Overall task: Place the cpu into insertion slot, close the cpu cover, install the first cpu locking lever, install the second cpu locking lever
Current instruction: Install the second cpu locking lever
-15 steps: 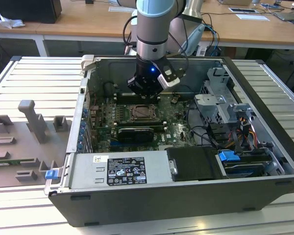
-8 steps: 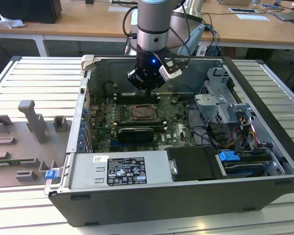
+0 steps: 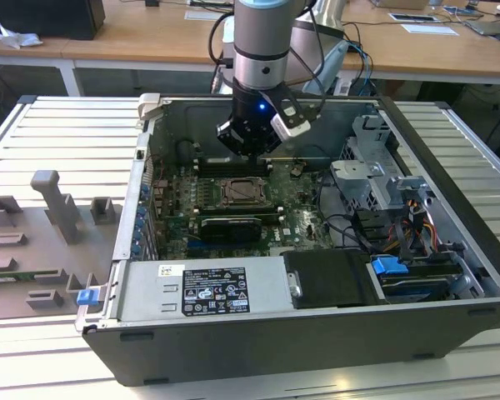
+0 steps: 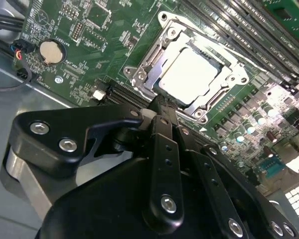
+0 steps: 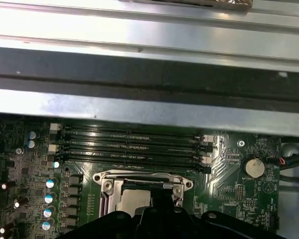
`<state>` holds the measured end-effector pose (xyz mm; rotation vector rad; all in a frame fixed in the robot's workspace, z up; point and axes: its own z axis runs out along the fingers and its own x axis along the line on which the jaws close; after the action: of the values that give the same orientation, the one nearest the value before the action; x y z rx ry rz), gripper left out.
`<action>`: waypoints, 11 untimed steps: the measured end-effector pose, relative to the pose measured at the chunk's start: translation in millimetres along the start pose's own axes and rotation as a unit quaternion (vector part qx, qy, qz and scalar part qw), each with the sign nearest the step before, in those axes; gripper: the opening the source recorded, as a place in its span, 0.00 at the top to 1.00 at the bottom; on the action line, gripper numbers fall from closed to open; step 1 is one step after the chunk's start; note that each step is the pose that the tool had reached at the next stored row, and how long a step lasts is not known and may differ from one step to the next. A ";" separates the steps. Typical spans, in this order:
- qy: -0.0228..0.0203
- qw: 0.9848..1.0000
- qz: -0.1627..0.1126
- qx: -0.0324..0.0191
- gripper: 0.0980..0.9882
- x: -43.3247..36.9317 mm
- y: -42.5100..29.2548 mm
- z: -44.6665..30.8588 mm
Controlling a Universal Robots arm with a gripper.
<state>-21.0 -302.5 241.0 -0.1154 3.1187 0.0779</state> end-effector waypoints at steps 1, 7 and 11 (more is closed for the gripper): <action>0.000 1.000 0.000 0.000 0.99 0.1 -1.9 -0.1; 0.000 1.000 0.000 0.000 0.99 0.1 -4.5 -10.6; 0.000 1.000 0.000 0.000 0.99 1.2 -17.7 -10.8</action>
<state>-21.1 -320.7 251.0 -0.1154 3.1187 0.0777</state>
